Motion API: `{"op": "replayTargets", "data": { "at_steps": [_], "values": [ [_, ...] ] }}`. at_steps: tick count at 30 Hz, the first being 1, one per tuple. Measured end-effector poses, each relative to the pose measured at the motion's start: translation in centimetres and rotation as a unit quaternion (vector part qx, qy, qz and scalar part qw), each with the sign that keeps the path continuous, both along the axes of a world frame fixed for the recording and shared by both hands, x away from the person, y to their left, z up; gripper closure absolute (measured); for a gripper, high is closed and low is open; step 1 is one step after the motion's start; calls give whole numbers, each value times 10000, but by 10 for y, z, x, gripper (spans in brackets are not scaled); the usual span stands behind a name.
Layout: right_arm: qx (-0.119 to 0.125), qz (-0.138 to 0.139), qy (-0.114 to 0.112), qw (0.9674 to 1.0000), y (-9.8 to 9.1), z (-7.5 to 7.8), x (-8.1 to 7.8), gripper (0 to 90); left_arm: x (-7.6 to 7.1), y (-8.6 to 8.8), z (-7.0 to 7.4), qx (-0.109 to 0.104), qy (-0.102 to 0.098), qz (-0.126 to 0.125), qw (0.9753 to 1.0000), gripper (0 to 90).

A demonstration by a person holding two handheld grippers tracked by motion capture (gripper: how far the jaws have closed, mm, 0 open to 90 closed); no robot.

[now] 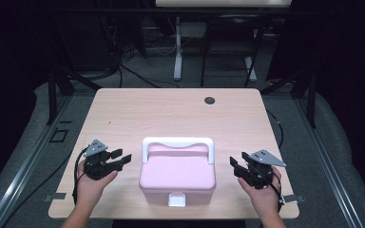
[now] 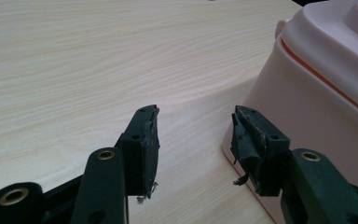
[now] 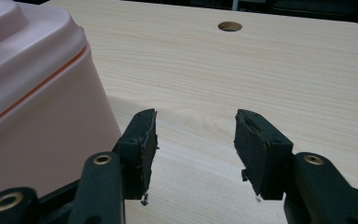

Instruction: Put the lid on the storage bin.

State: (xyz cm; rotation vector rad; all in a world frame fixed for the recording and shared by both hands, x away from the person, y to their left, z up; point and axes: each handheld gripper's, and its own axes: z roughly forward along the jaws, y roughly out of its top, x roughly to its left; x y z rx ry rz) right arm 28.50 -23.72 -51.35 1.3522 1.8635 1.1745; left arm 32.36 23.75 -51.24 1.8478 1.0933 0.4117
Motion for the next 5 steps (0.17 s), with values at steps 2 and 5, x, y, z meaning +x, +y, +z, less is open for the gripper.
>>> {"op": "replayTargets", "data": {
  "at_steps": [2, 5],
  "values": [
    [-21, -2, 34, 10000, 0, -1, 0, 481, 0, 0, 0, 52, -37, 67, 10000, 497],
    [-35, -1, 44, 10000, -1, -2, 0, 482, 1, 1, 0, 40, -50, 70, 10000, 488]
  ]
}}
